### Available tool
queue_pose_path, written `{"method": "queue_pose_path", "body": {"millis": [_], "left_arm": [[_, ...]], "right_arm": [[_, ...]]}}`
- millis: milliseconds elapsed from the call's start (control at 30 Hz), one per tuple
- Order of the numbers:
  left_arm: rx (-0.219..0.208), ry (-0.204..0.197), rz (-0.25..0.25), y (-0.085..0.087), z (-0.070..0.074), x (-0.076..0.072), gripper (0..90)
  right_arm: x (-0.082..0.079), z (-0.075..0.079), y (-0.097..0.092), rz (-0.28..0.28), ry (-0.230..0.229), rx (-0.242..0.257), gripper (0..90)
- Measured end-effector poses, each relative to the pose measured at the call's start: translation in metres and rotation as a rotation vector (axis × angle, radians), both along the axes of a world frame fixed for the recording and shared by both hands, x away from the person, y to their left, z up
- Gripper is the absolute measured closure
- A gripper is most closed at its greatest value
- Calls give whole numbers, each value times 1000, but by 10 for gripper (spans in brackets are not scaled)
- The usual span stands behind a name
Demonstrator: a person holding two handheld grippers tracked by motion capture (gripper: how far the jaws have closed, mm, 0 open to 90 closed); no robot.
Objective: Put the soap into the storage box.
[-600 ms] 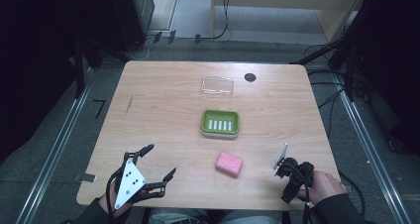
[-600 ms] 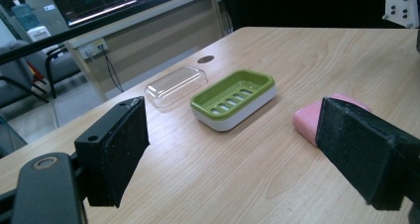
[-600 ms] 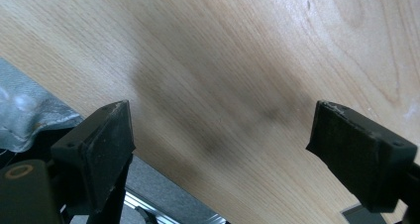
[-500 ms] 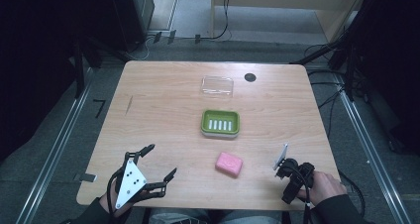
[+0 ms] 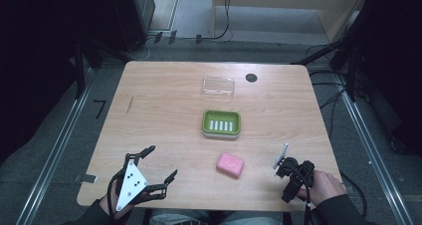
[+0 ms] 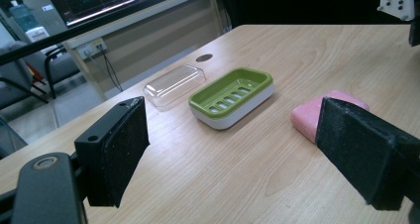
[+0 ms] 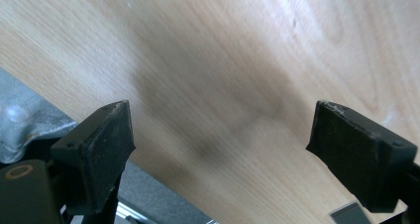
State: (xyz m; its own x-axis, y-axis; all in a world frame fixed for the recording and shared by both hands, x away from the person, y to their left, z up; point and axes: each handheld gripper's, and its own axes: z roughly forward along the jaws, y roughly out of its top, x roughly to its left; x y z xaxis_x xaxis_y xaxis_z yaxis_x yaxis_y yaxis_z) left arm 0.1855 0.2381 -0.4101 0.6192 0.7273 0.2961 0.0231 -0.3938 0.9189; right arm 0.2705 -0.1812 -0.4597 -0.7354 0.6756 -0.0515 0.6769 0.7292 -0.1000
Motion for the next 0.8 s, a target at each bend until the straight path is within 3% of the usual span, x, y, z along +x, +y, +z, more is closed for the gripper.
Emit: {"method": "queue_pose_path", "body": {"millis": [367,800], "left_arm": [[-4,1,5,2,0,-1,137],[8,6,6,0,-1,0,137]], "right_arm": [[10,3,10,20,-34,16,104],[14,8,28,105,-64,21,71]]}}
